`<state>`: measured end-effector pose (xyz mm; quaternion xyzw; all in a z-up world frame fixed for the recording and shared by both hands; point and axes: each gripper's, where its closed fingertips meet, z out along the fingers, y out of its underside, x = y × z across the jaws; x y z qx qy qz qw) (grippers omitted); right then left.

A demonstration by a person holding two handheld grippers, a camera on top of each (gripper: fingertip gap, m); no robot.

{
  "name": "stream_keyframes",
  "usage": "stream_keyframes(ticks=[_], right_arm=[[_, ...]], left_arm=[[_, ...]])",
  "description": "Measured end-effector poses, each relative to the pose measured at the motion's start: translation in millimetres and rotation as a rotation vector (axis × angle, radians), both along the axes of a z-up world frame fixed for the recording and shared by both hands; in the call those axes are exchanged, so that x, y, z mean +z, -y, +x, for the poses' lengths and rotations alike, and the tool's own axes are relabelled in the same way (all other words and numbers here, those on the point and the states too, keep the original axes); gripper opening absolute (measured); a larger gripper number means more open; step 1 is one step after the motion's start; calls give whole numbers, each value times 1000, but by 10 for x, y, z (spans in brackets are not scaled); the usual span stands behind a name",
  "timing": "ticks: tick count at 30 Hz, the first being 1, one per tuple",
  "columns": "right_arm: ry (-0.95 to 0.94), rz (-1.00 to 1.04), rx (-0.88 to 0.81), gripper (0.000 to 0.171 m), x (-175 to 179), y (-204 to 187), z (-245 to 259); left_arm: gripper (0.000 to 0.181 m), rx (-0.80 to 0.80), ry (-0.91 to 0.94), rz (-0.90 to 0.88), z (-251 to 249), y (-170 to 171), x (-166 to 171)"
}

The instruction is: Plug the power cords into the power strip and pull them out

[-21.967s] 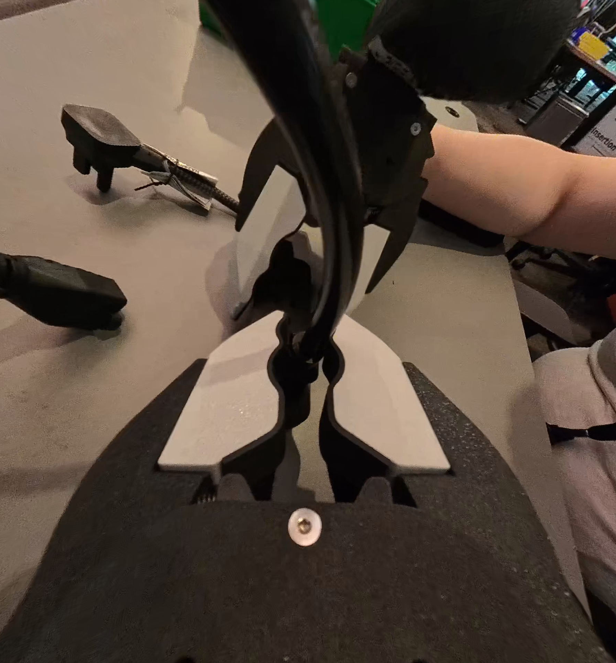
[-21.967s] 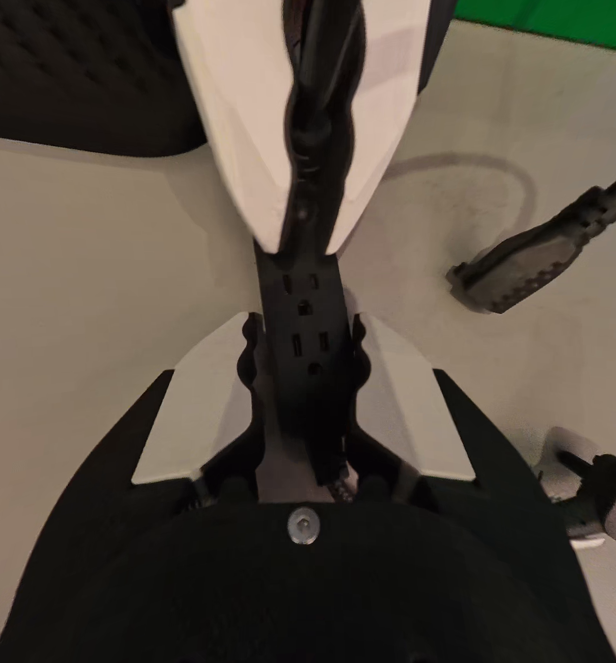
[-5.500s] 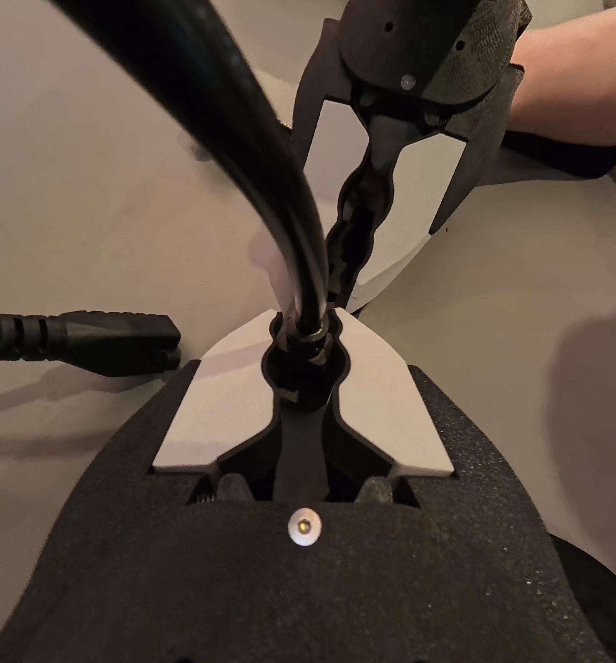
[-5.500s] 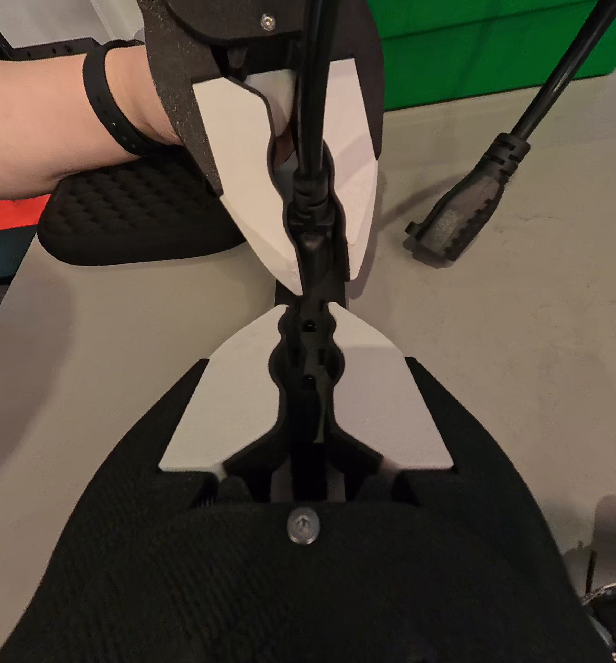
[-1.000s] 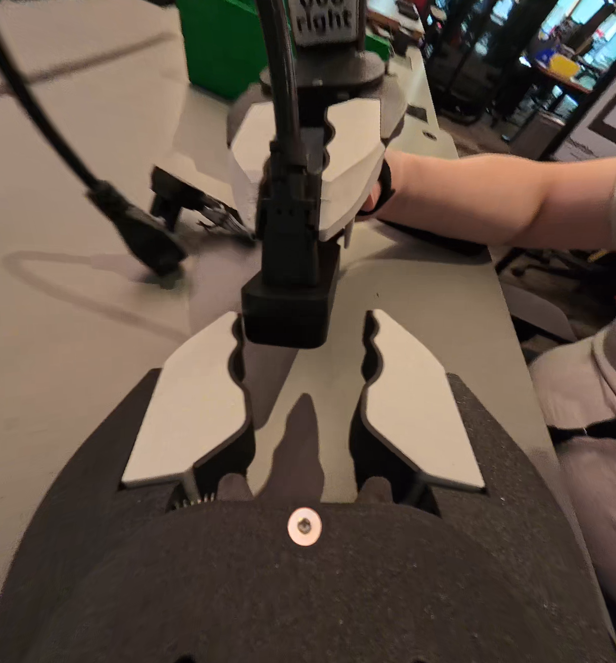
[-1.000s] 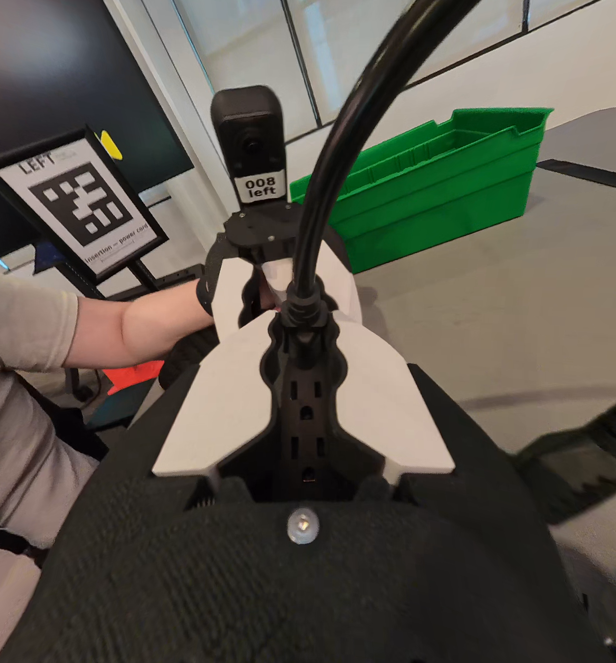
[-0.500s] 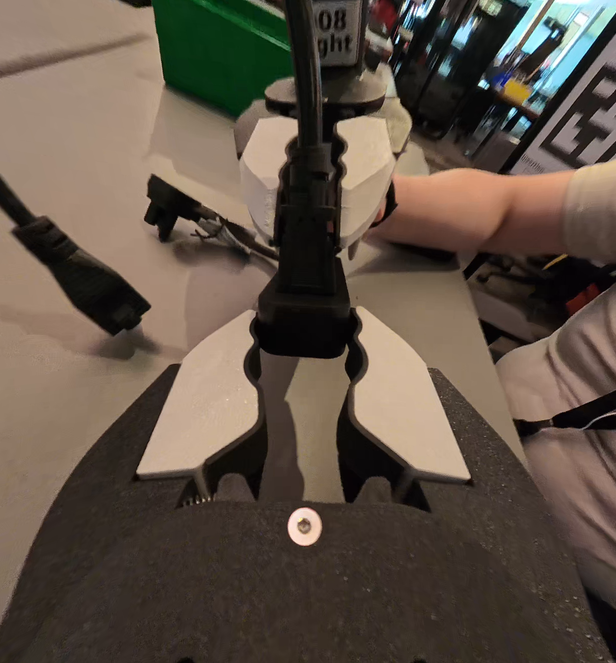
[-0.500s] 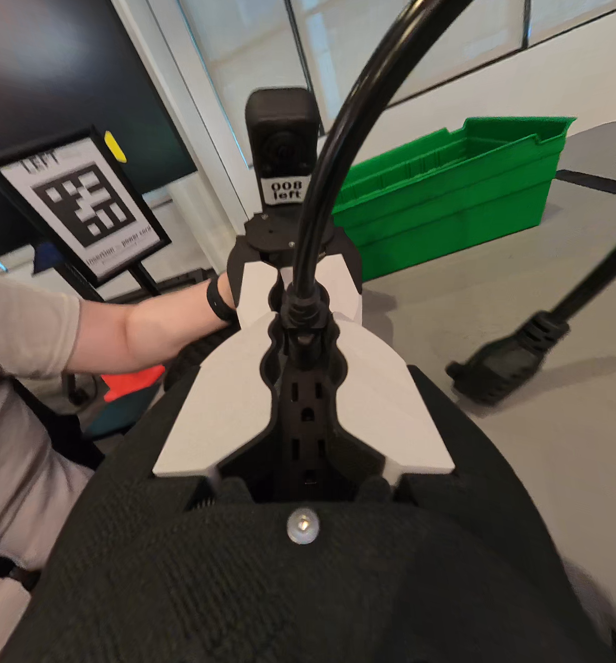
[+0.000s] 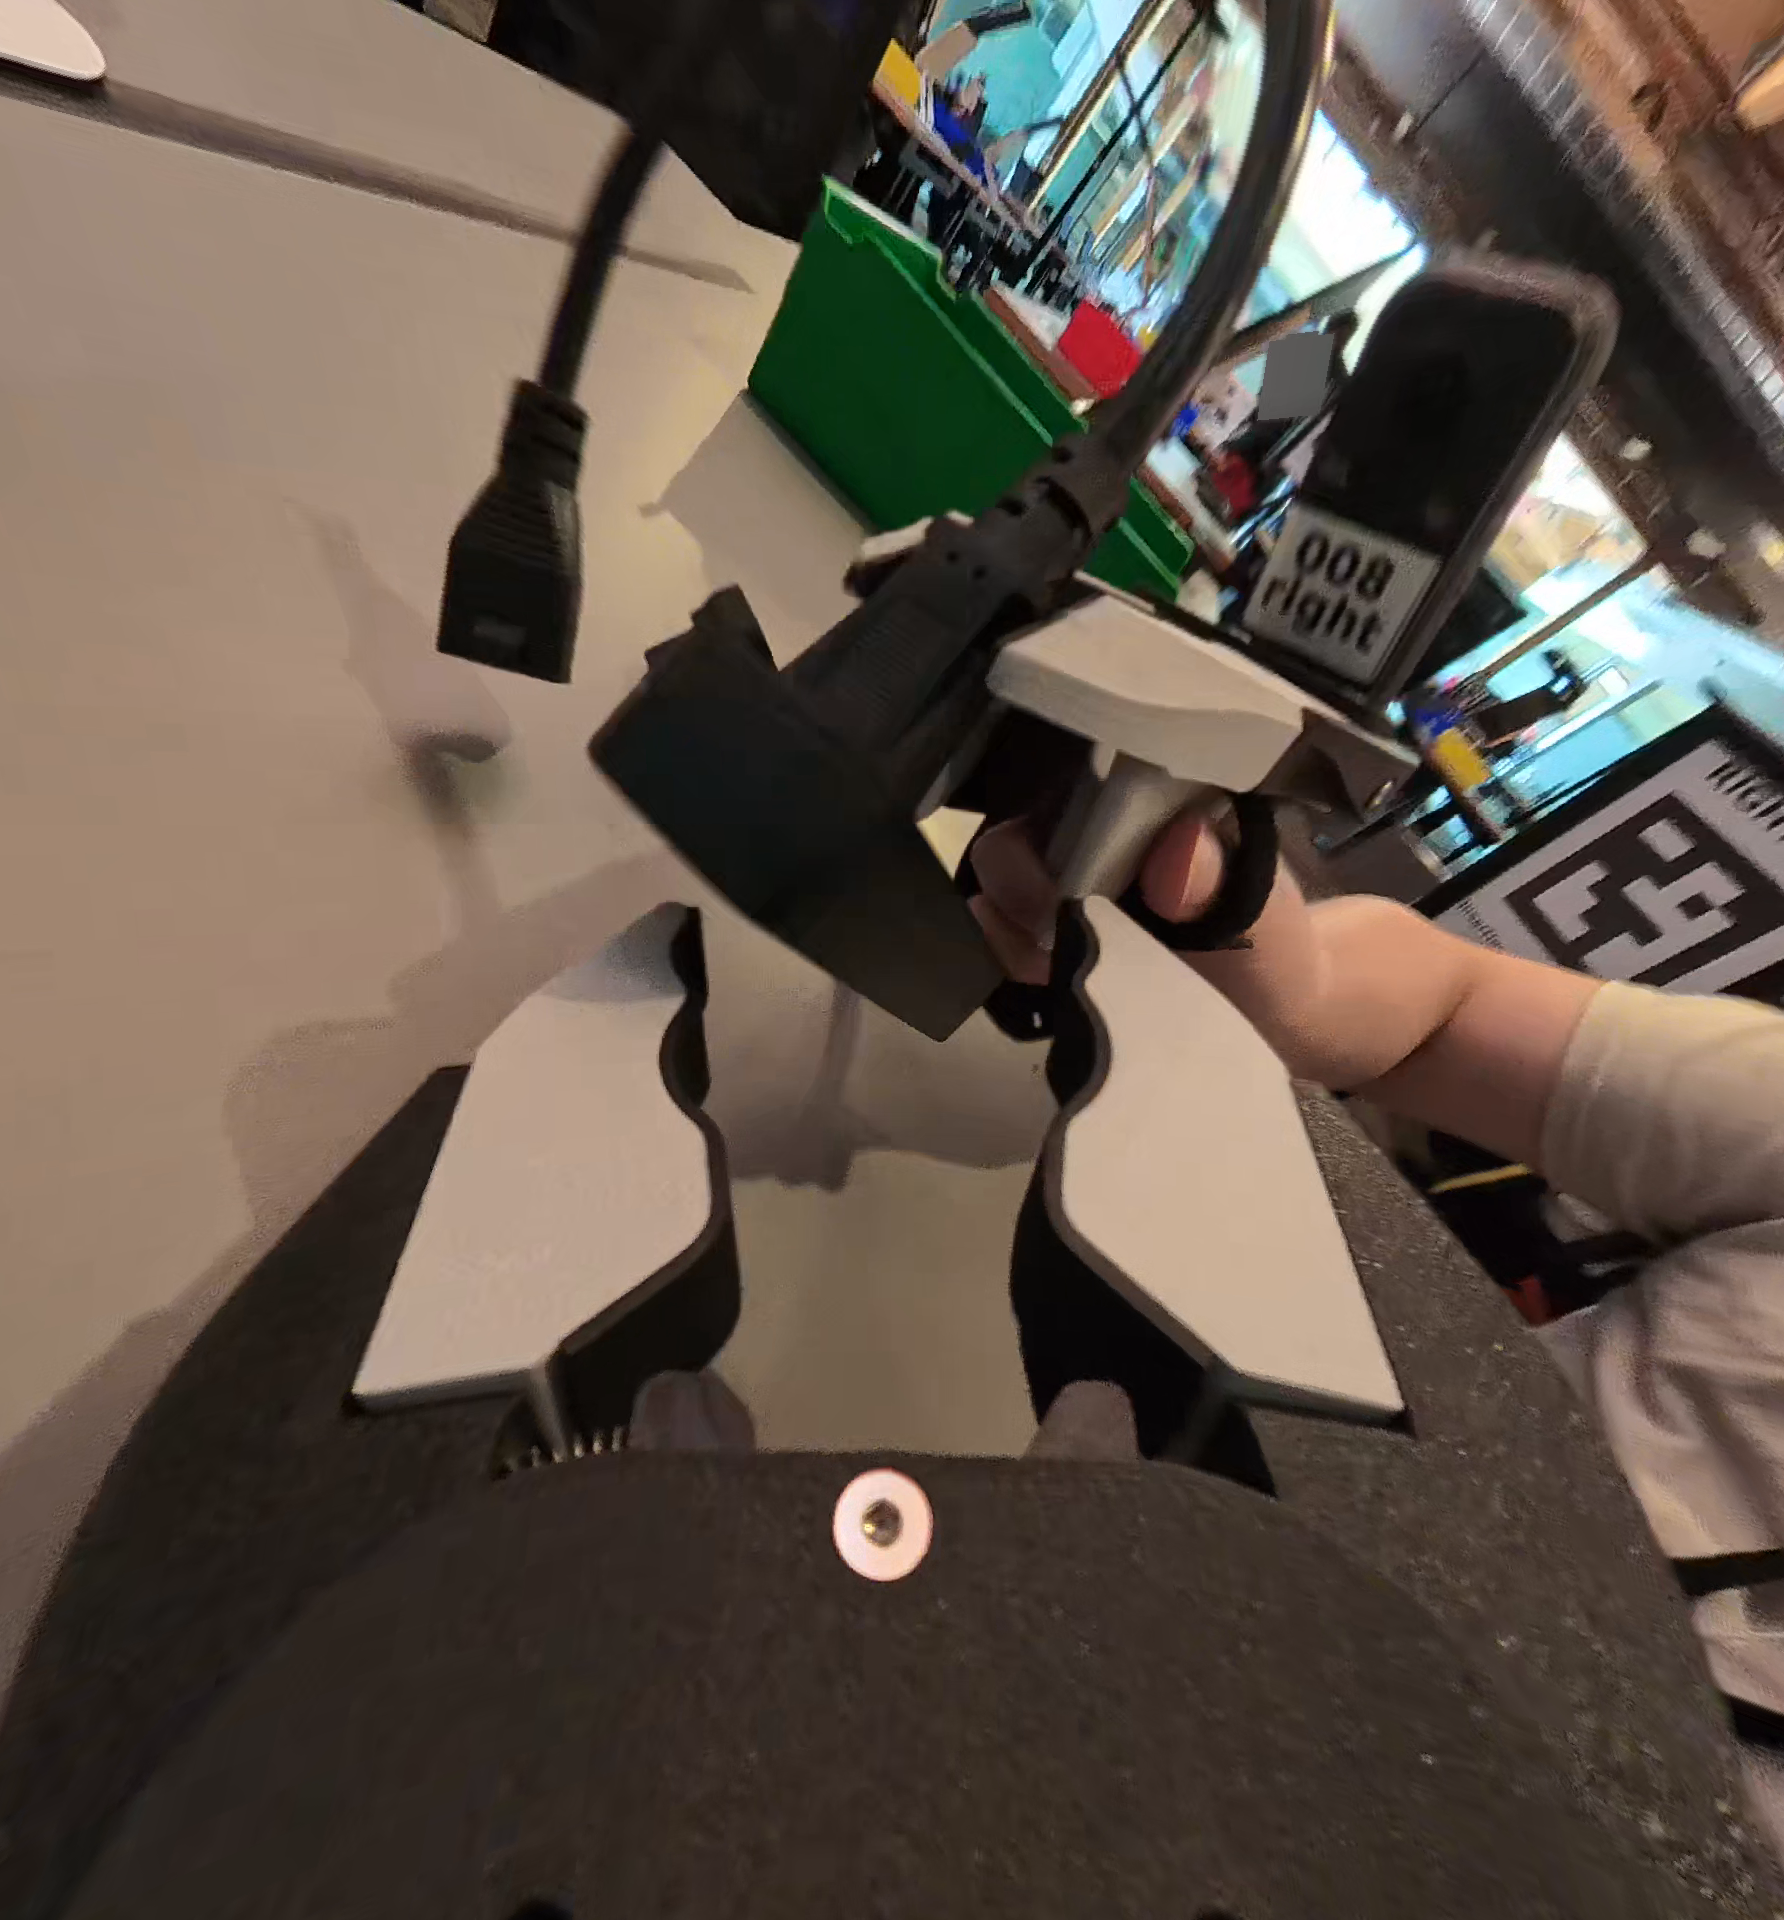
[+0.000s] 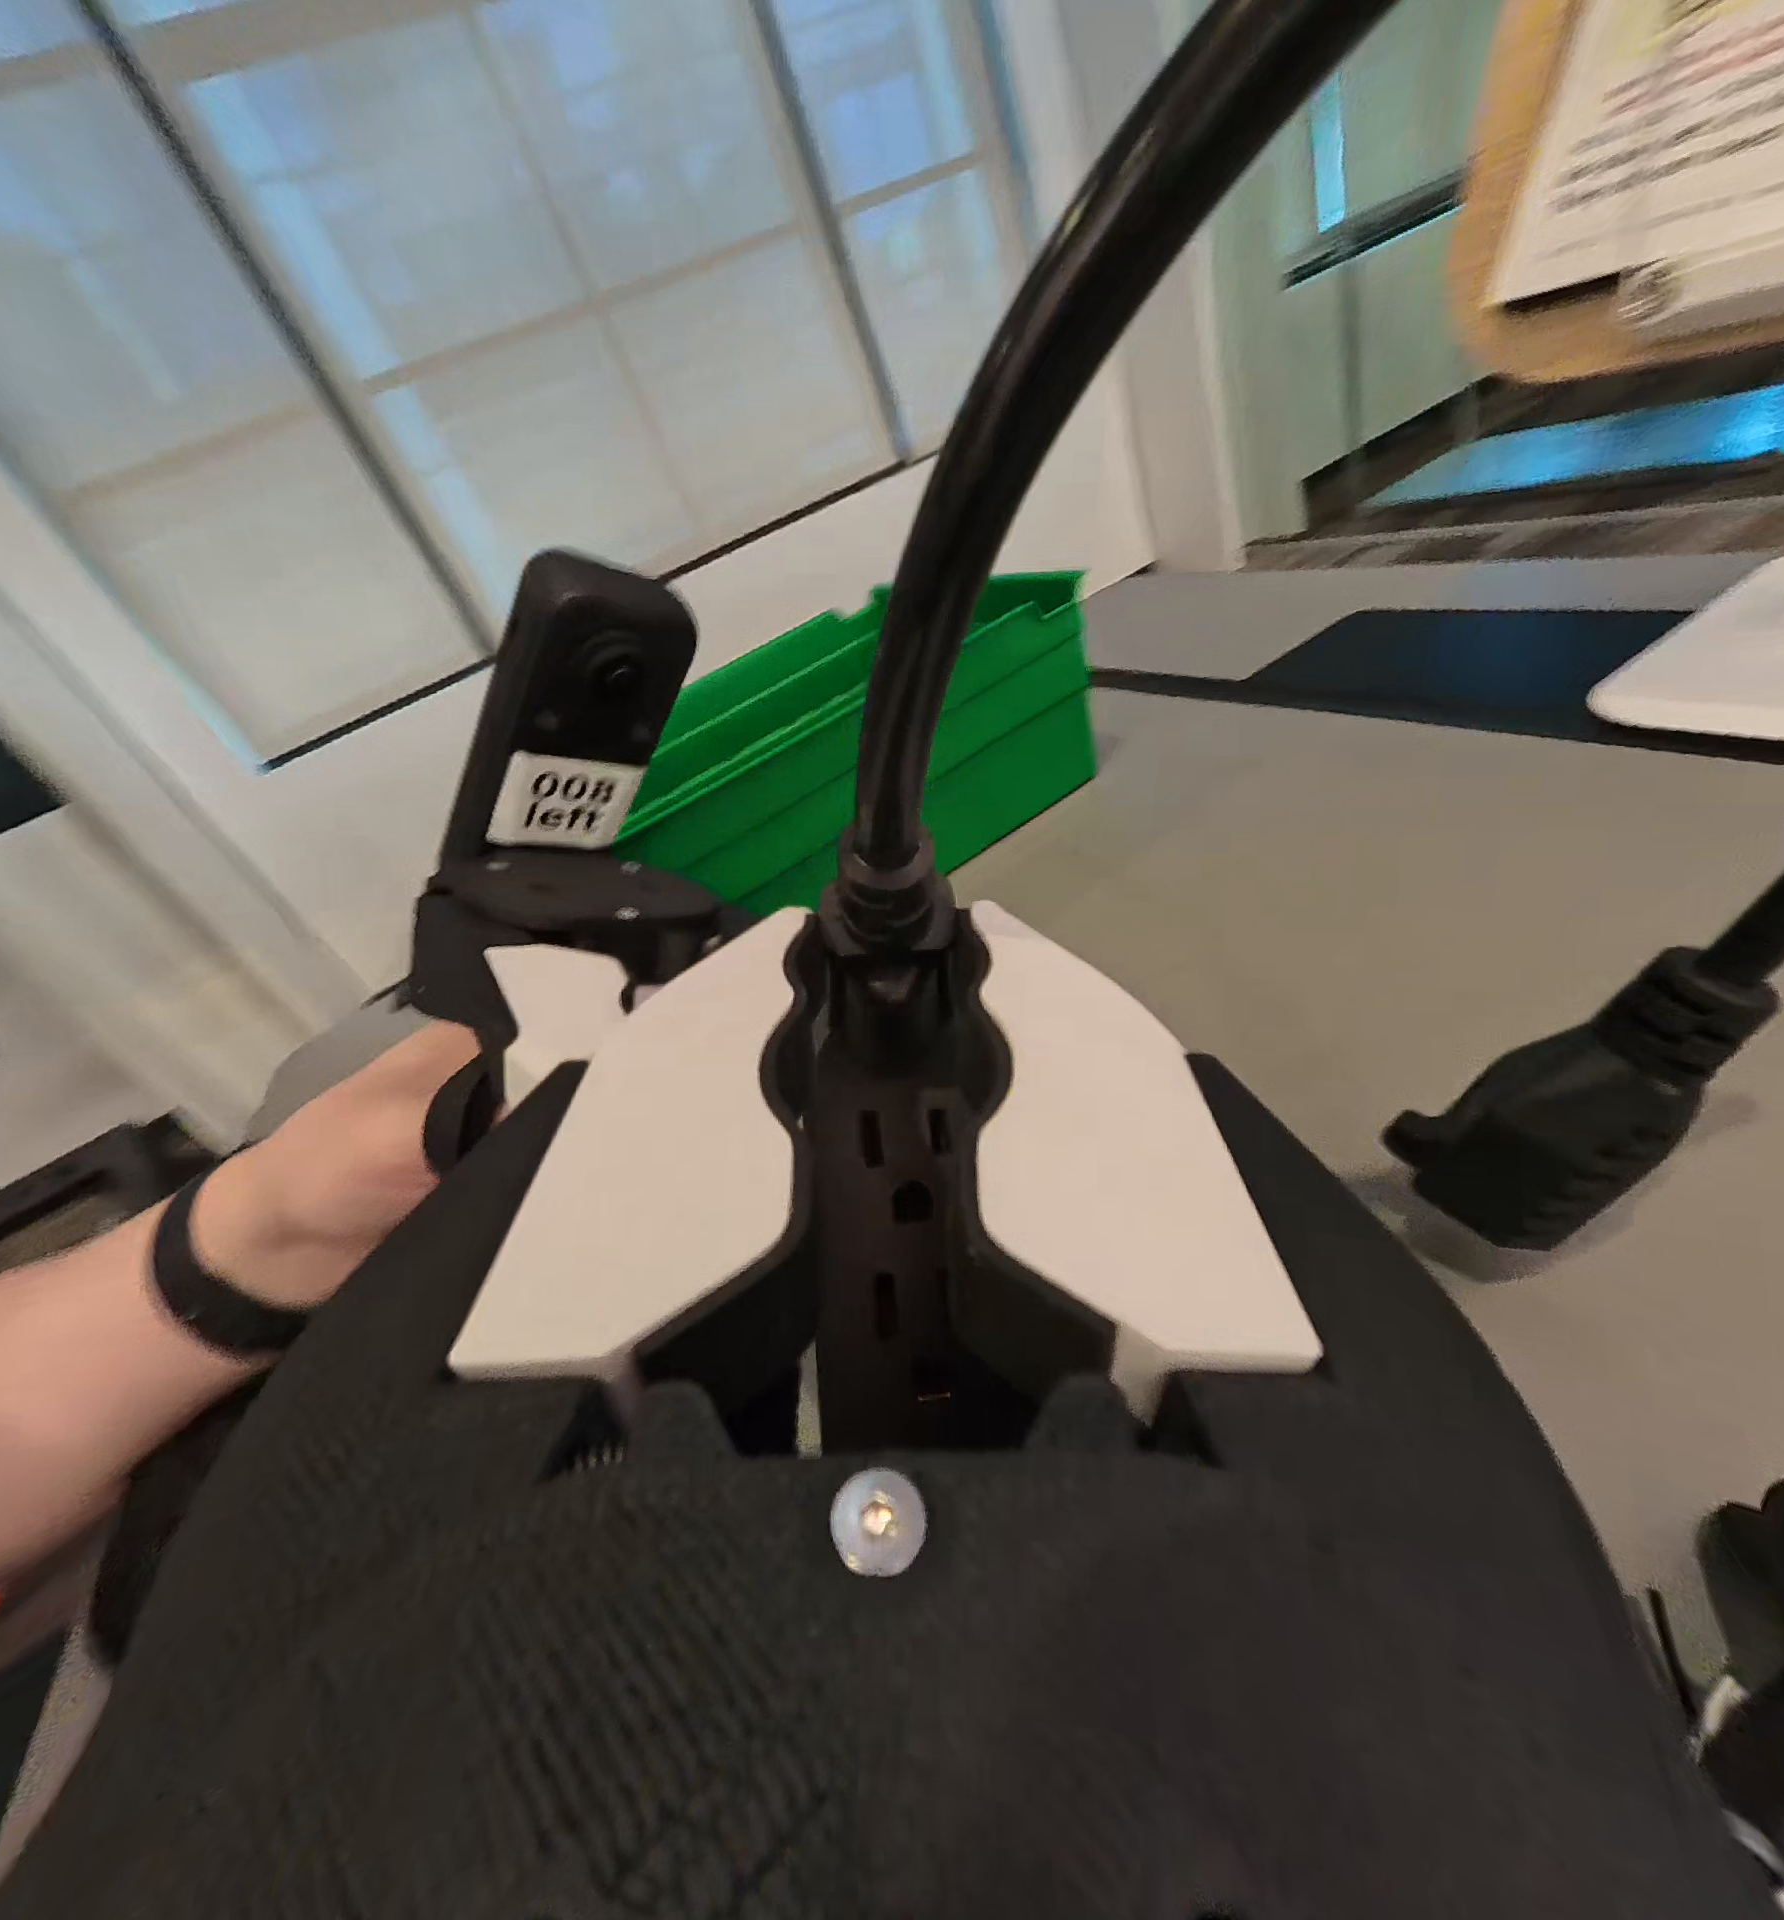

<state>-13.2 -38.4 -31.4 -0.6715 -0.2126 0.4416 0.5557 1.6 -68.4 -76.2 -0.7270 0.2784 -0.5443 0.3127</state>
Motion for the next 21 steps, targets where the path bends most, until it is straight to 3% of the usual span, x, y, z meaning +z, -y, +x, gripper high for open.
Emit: stream_keyframes(ticks=[1, 4, 6, 8, 14, 17, 19, 21], right_arm=[[-27, 5, -28, 24, 33, -11, 9], [-60, 7, 40, 24, 92, 53, -58], [12, 47, 126, 34, 72, 97, -113], [129, 133, 214, 44, 31, 151, -120], [634, 320, 489, 38, -117, 551, 385], [607, 666, 343, 33, 381, 547, 578], [623, 711, 320, 26, 446, 506, 683], [758, 807, 223, 31, 394, 322, 839]], left_arm=[[41, -3, 26, -24, -19, -3, 14], [35, -60, 54, -53, -54, 37, 37], [35, -63, 24, -39, -93, 23, 19], [35, -72, 6, -19, -118, 32, 21], [35, -103, -32, 0, -121, 83, 16], [35, -118, -32, -17, -124, 86, -3], [34, -129, -36, -18, -124, 90, -12], [34, -146, -37, -13, -121, 107, -12]])
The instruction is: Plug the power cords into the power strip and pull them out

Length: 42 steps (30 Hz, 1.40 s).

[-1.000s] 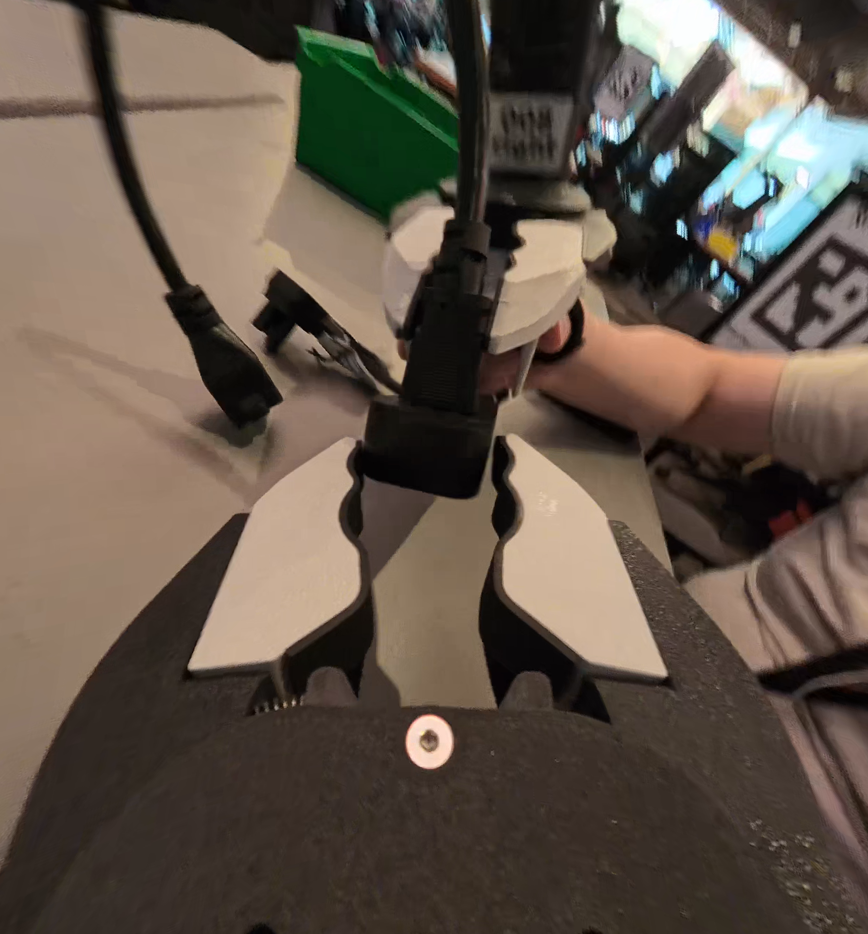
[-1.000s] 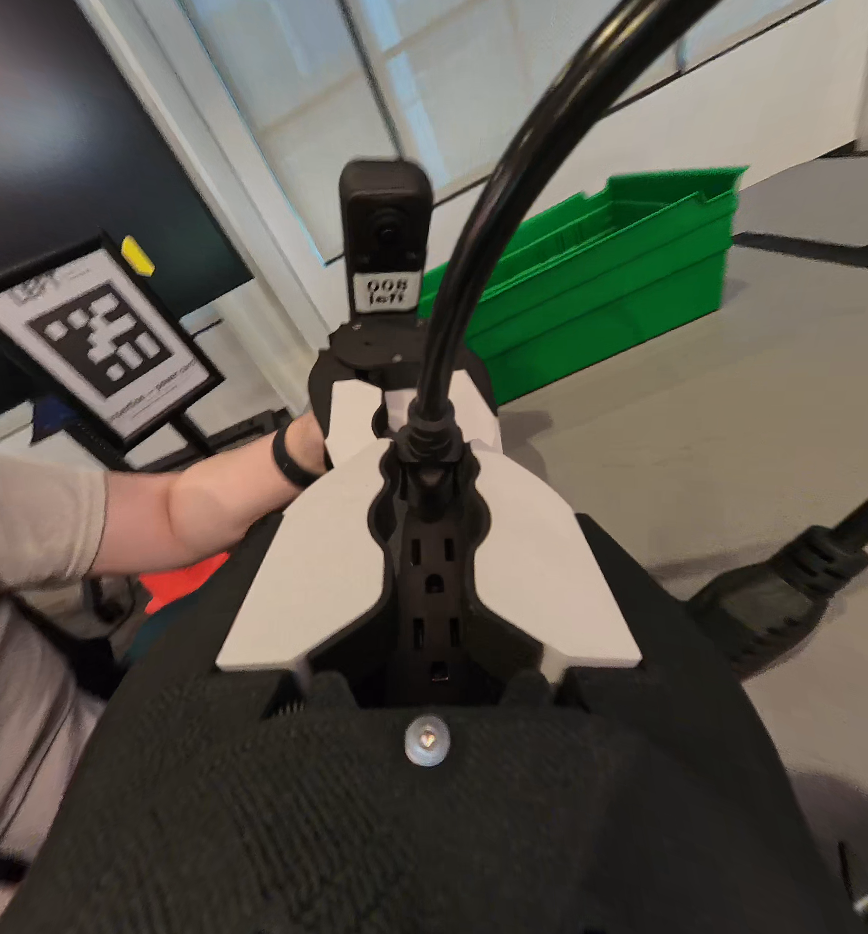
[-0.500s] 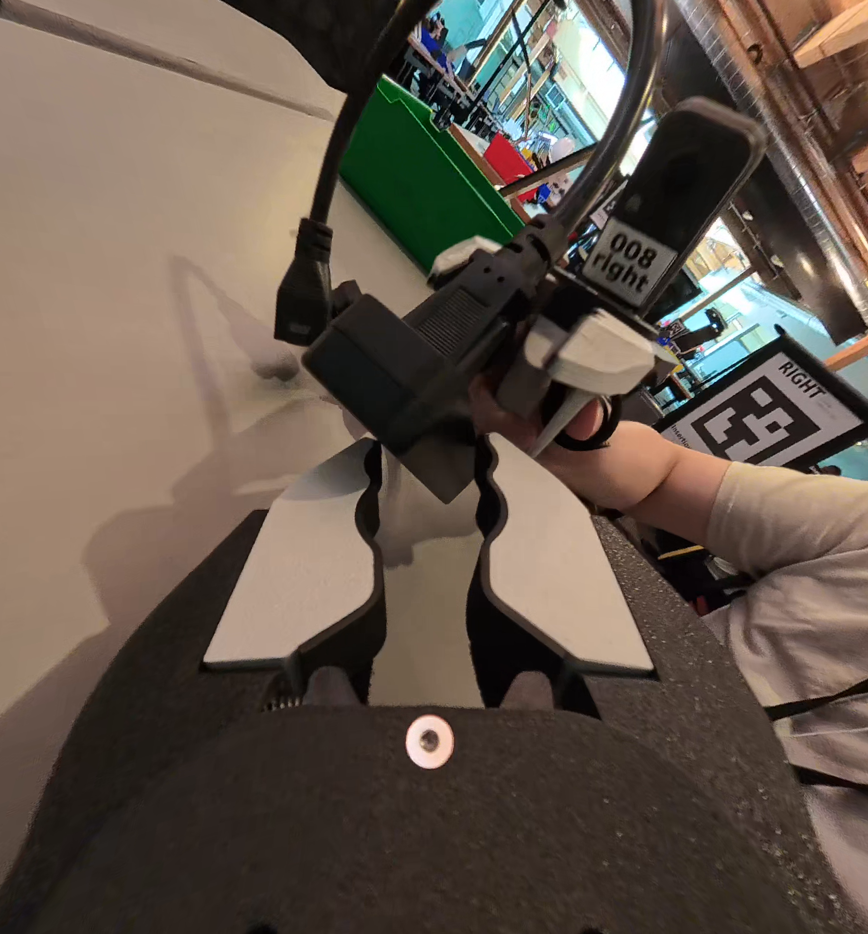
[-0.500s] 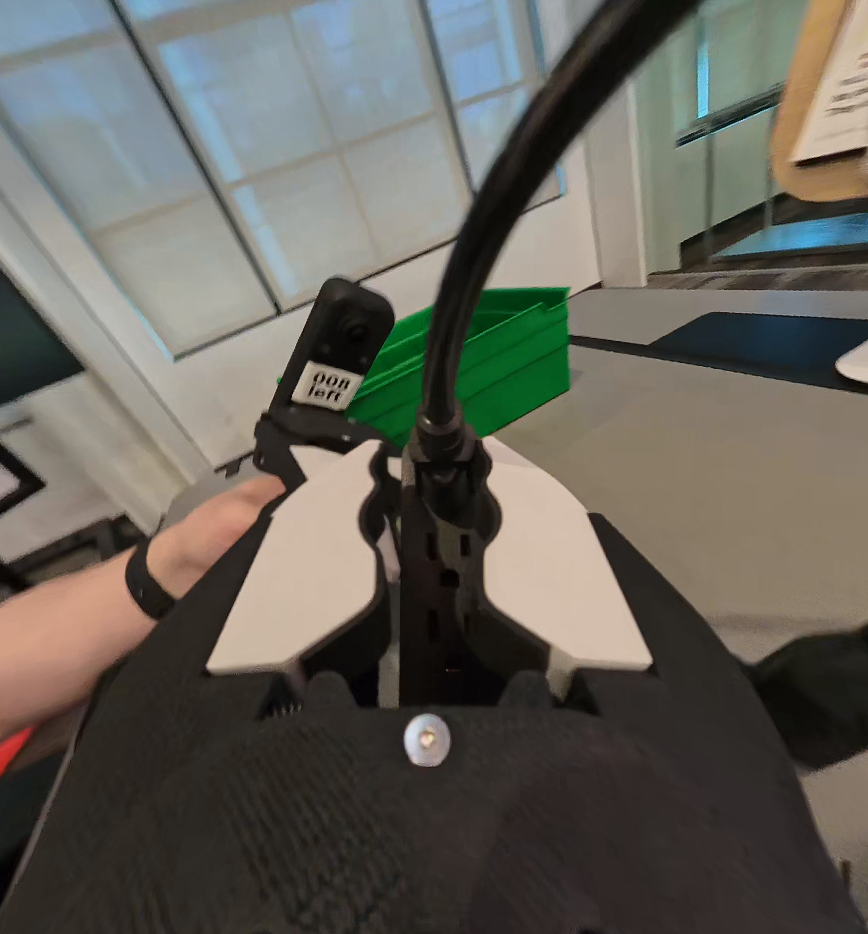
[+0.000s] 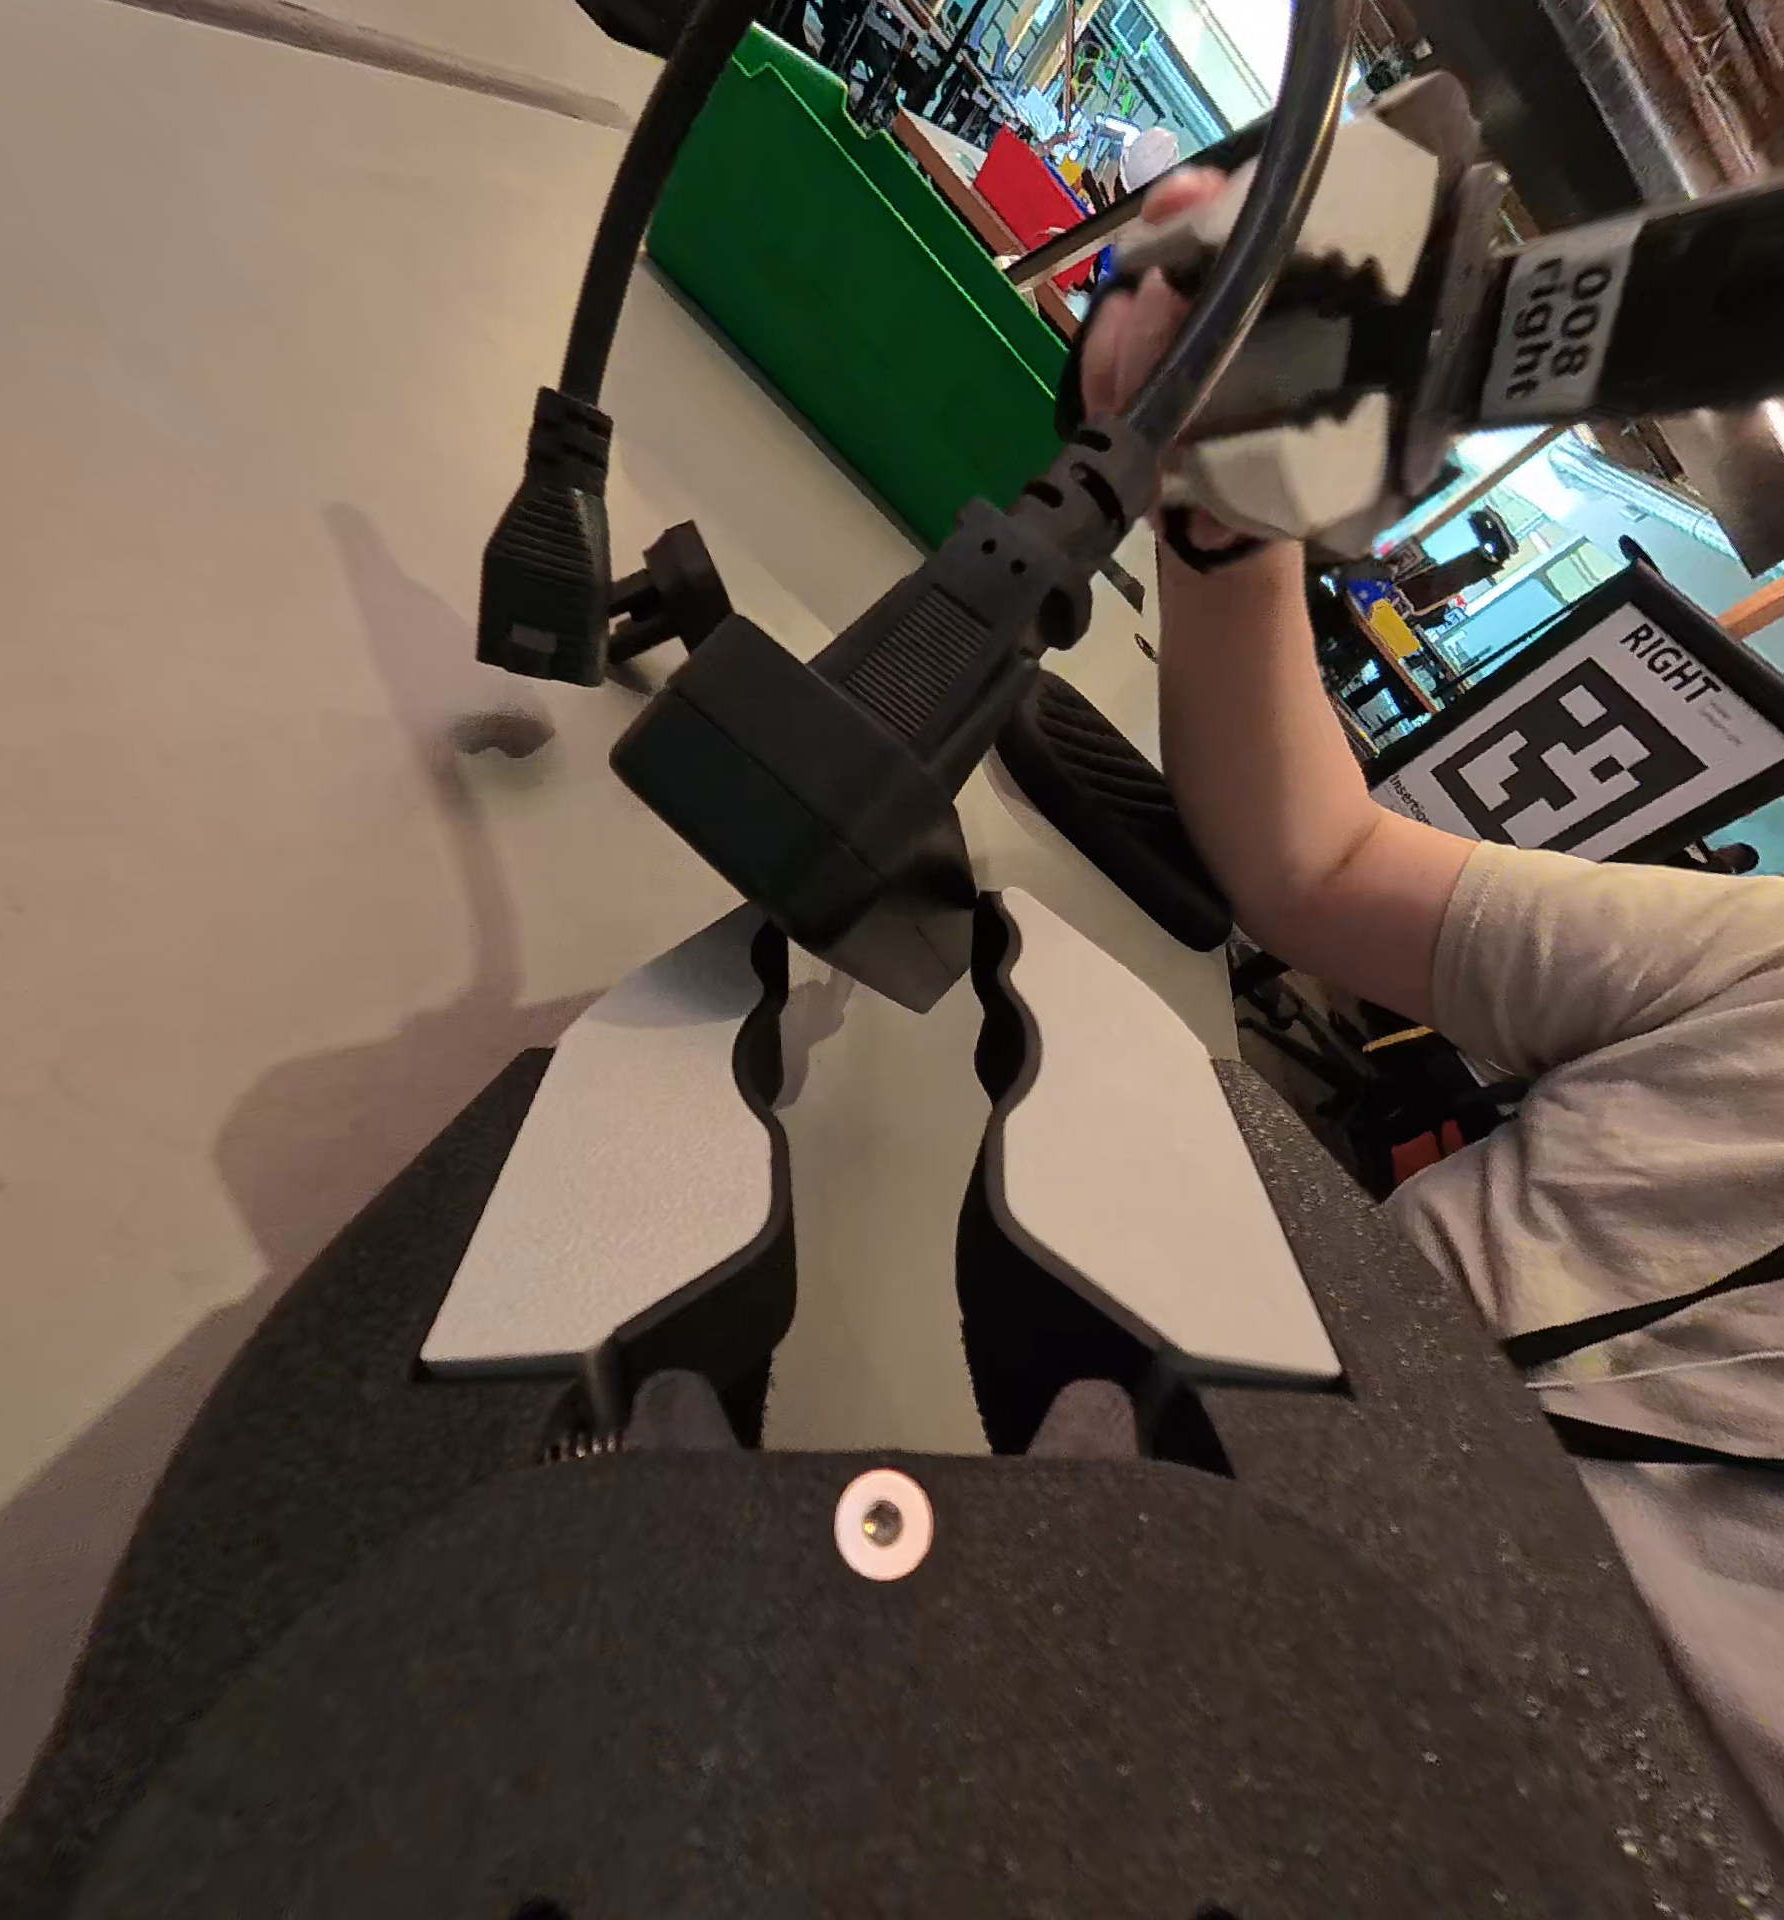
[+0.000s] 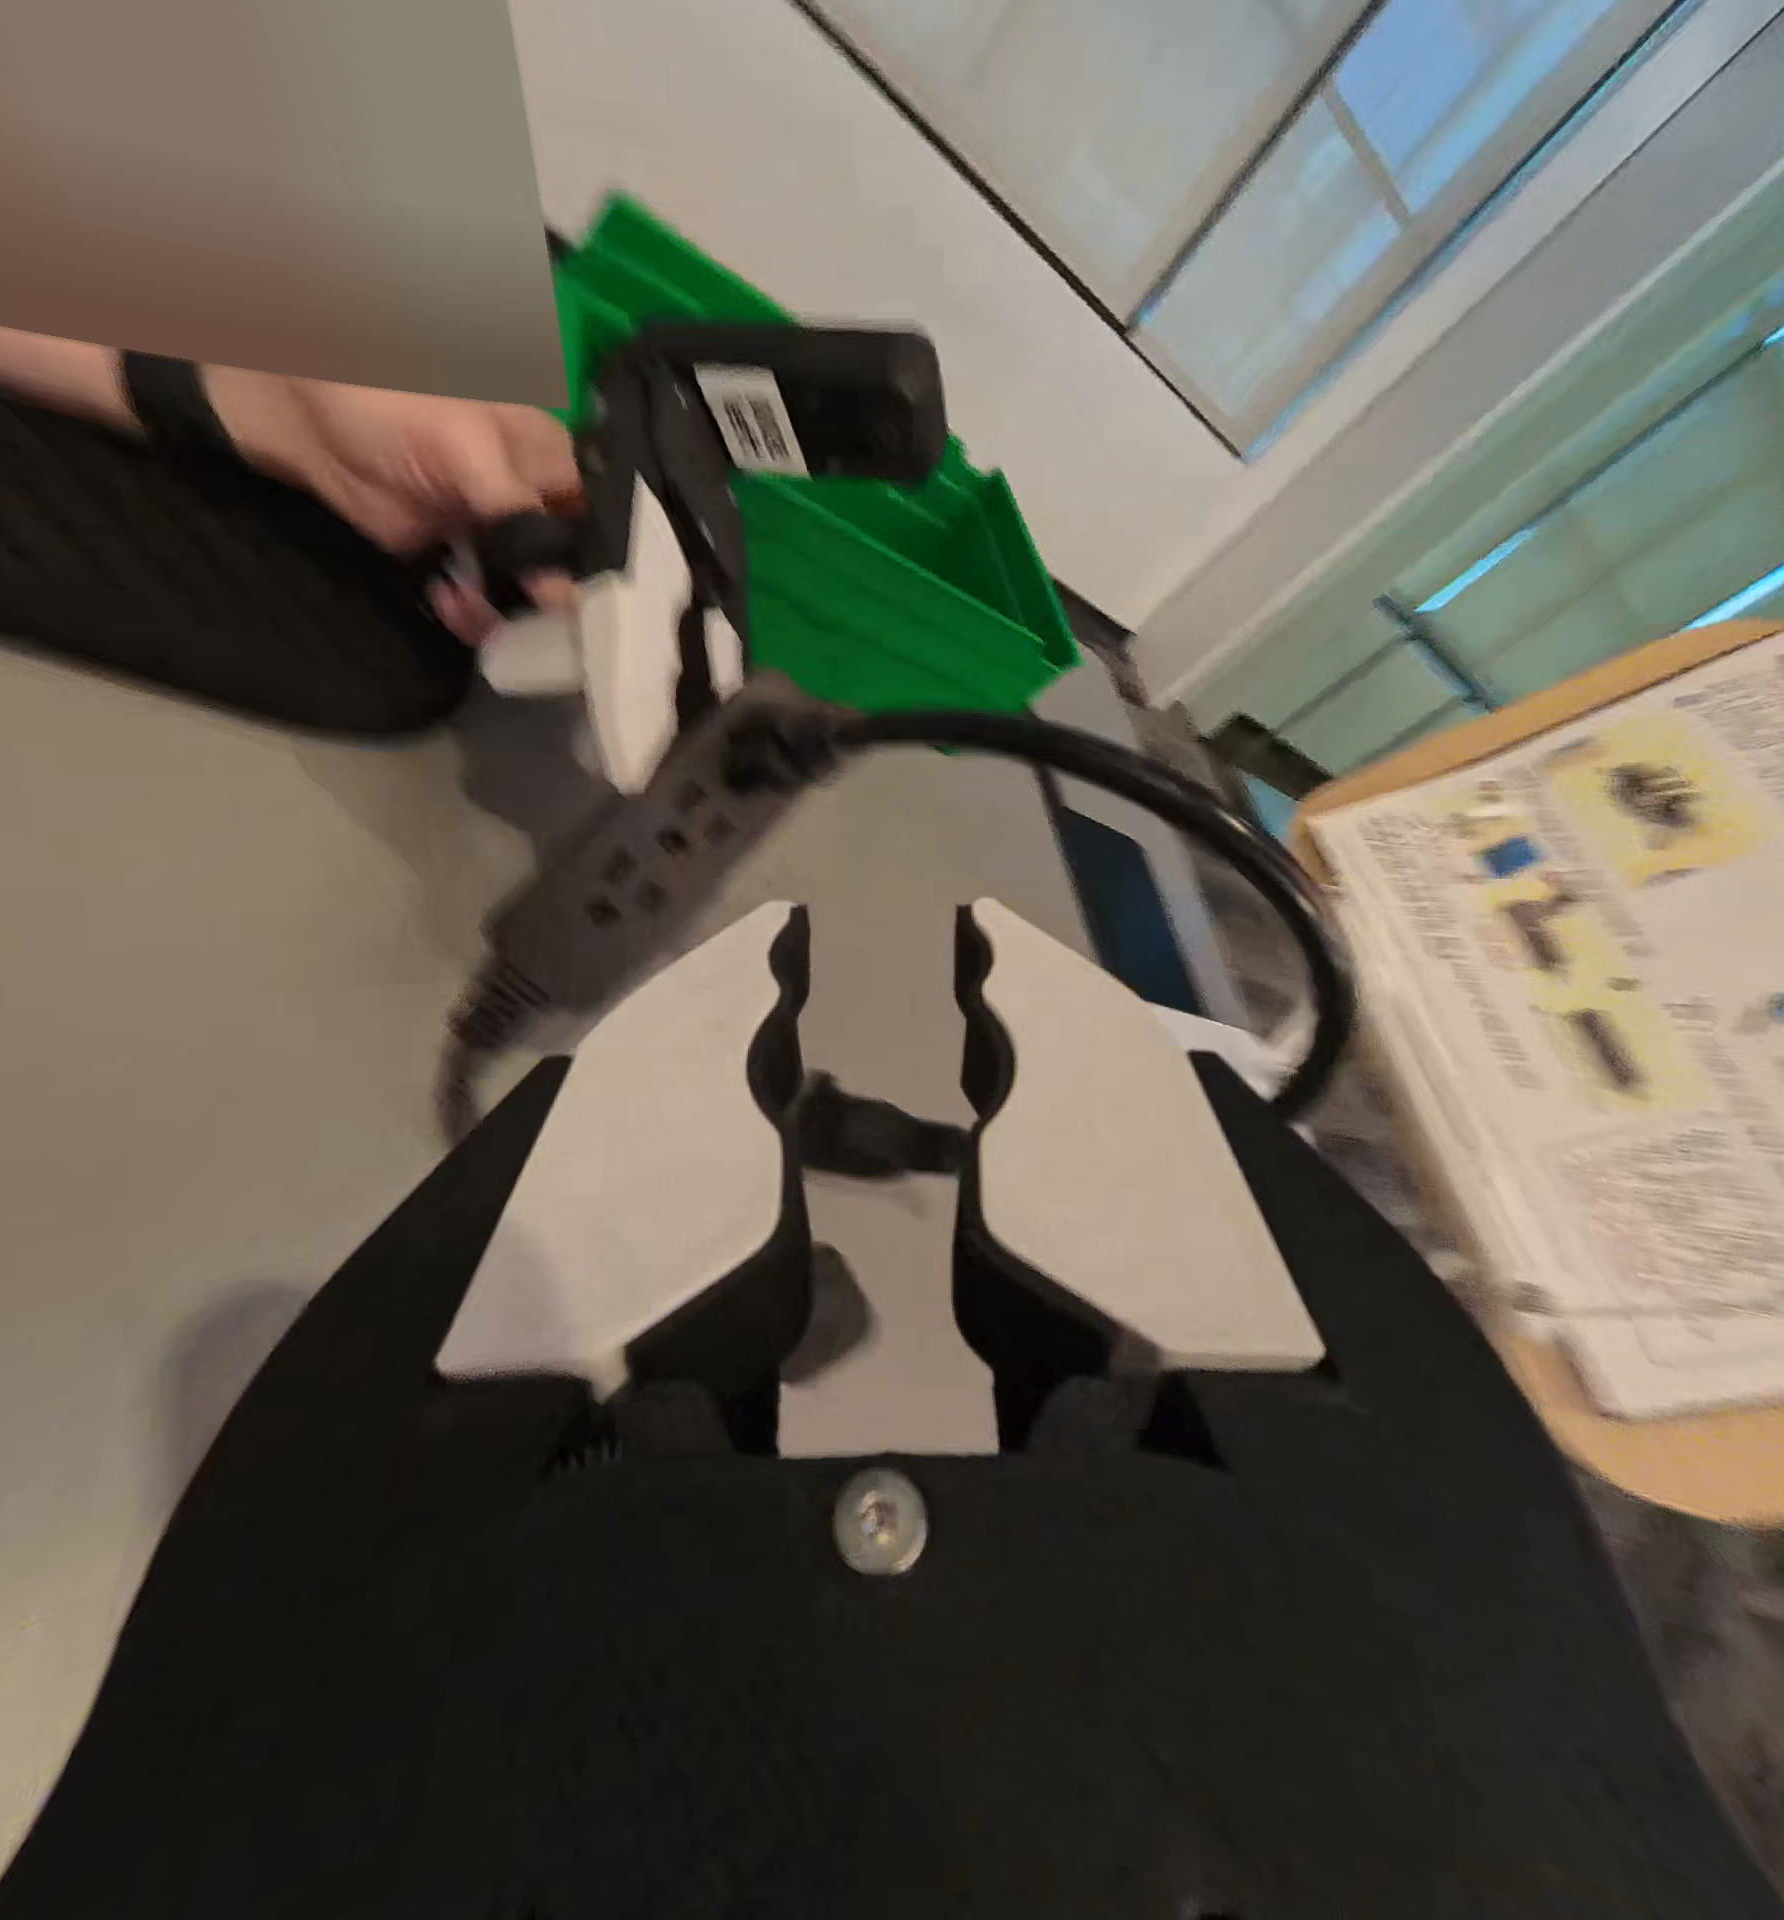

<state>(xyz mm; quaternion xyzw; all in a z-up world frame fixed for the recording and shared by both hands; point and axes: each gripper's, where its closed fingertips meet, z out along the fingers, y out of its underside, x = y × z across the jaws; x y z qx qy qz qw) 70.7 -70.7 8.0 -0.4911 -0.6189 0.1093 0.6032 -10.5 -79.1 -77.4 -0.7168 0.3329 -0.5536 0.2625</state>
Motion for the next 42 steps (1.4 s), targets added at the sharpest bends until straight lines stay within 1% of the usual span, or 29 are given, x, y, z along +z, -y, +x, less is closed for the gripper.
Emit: stream_keyframes(ticks=[1, 3, 4, 5, 6, 8, 10, 12, 13, 14, 15, 18, 19, 21, 23, 25, 28, 29, 30, 31, 34, 36, 38, 42], right_arm=[[53, 143, -56, 35, -6, -106, 93], [99, 462, -190, 42, 124, -291, 280], [97, 540, -221, 45, 165, -332, 341], [66, 521, -224, 50, 155, -366, 365], [7, 411, -199, 54, 91, -401, 343], [-152, 88, -162, 63, -64, -544, 276], [-325, -174, -170, 72, -138, -793, 265], [-510, -467, -130, 71, -182, -981, 202], [-569, -614, -109, 68, -237, -1040, 150], [-591, -726, -78, 63, -305, -1054, 85], [-586, -777, -66, 64, -381, -1065, 37], [-533, -707, -182, 48, -563, -1222, 59], [-537, -696, -214, 48, -587, -1275, 78], [-565, -710, -209, 45, -592, -1329, 79], [-521, -792, -206, 10, -667, -1329, 101], [-510, -854, -269, 10, -664, -1356, 223], [-615, -841, -377, 10, -511, -1435, 433], [-613, -841, -401, 11, -498, -1436, 472], [-587, -826, -435, 11, -510, -1436, 506], [-545, -793, -482, 11, -536, -1446, 549], [-432, -686, -601, 10, -544, -1473, 672], [-388, -633, -653, 10, -504, -1481, 764], [-342, -615, -666, 10, -467, -1454, 811], [-262, -616, -686, 10, -452, -1384, 859]], left_arm=[[34, -10, -2, 1, 2, 13, -2], [30, -47, -6, 0, 17, 66, -10], [28, -67, -13, 2, 37, 97, -19], [26, -80, -19, 9, 63, 123, -26], [26, -90, -28, 13, 86, 143, -44], [25, -99, -52, 7, 114, 163, -95], [25, -100, -69, -4, 117, 160, -134], [25, -100, -87, -5, 117, 155, -165], [25, -99, -91, -8, 119, 154, -171], [25, -101, -94, -8, 121, 154, -176], [25, -104, -101, -5, 124, 156, -185], [26, -106, -121, 0, 137, 146, -214], [26, -109, -122, 0, 141, 148, -217], [26, -107, -125, -3, 141, 147, -222], [26, -73, -125, -16, 126, 115, -223], [27, 22, -107, -47, 64, 10, -187], [43, 166, 42, -125, -81, -104, 56], [46, 207, 90, -122, -118, -123, 154], [51, 266, 102, -100, -155, -164, 211], [59, 333, 65, -64, -192, -215, 210], [88, 503, -146, 42, -259, -332, 77], [91, 540, -240, 67, -163, -324, -37], [93, 524, -296, 50, 53, -304, -174], [102, 508, -478, -4, 342, -489, -537]])
